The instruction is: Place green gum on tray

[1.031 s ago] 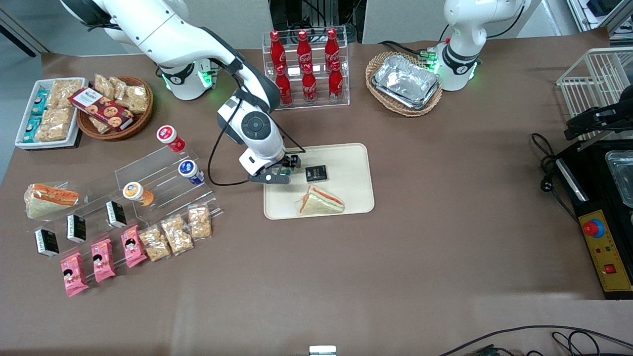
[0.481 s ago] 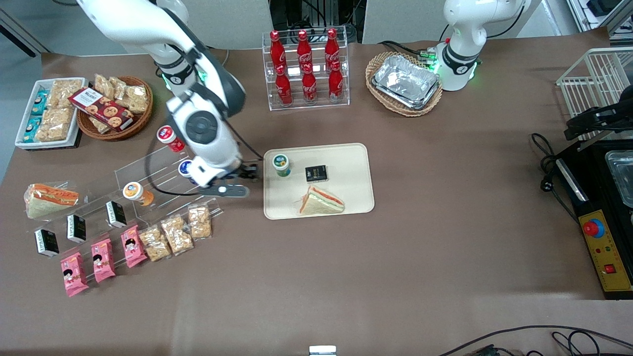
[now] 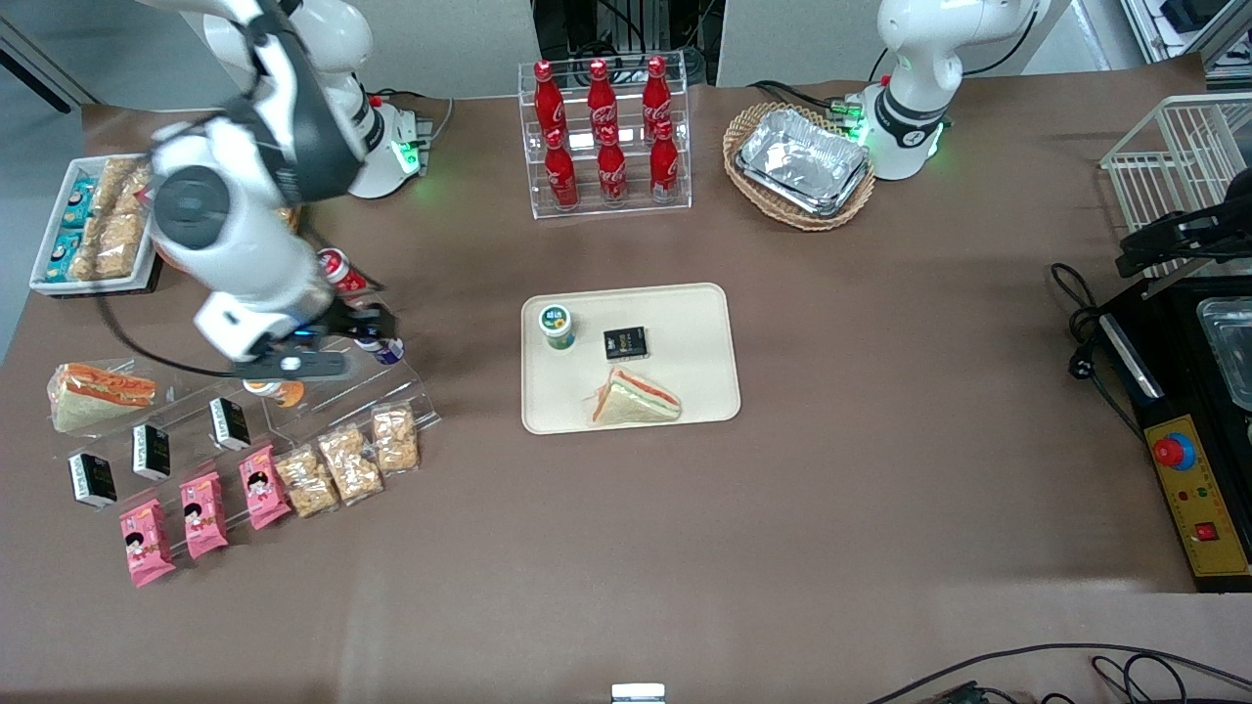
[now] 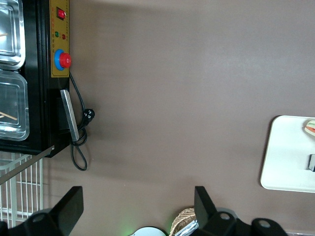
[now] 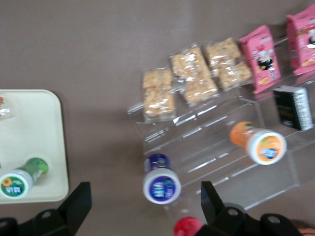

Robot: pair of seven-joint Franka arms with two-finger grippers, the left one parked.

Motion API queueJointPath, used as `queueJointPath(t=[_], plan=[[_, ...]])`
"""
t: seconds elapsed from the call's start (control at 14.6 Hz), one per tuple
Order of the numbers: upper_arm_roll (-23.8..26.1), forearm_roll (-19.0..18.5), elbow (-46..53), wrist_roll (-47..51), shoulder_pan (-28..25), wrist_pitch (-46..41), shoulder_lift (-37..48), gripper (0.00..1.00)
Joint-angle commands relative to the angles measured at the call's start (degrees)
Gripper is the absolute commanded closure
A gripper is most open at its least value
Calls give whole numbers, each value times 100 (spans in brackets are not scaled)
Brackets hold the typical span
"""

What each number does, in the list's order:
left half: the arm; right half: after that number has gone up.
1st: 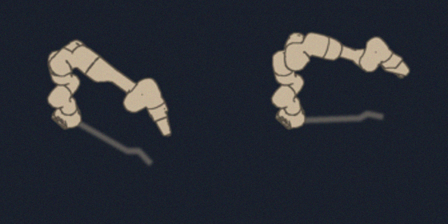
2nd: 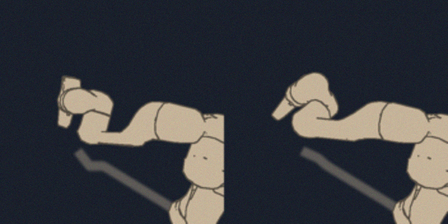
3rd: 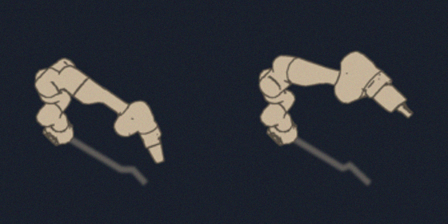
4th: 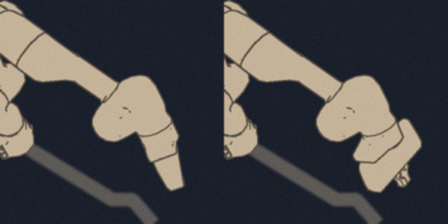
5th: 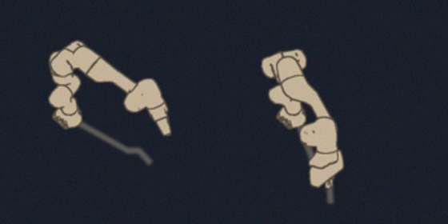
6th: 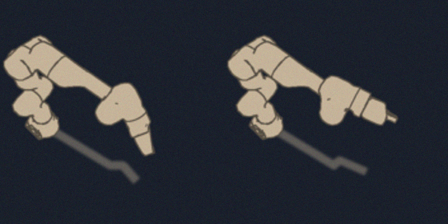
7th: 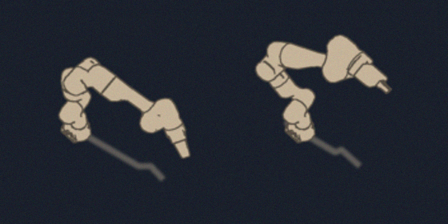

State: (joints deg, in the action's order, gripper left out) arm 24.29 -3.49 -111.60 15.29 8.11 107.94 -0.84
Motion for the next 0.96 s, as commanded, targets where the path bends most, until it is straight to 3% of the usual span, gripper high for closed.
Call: queueJointPath(t=[0.0, 0.21, 0.55, 0.89], plan=[[-256, 331, 68, -1314, 542, -457, 399, 1], [-828, 357, 689, -2090, 543, -1044, 374, 1], [-1285, 366, 1876, -2171, 551, -1968, 102, 0], [-1357, 393, 2441, -2144, 551, -2365, -48, 0]])
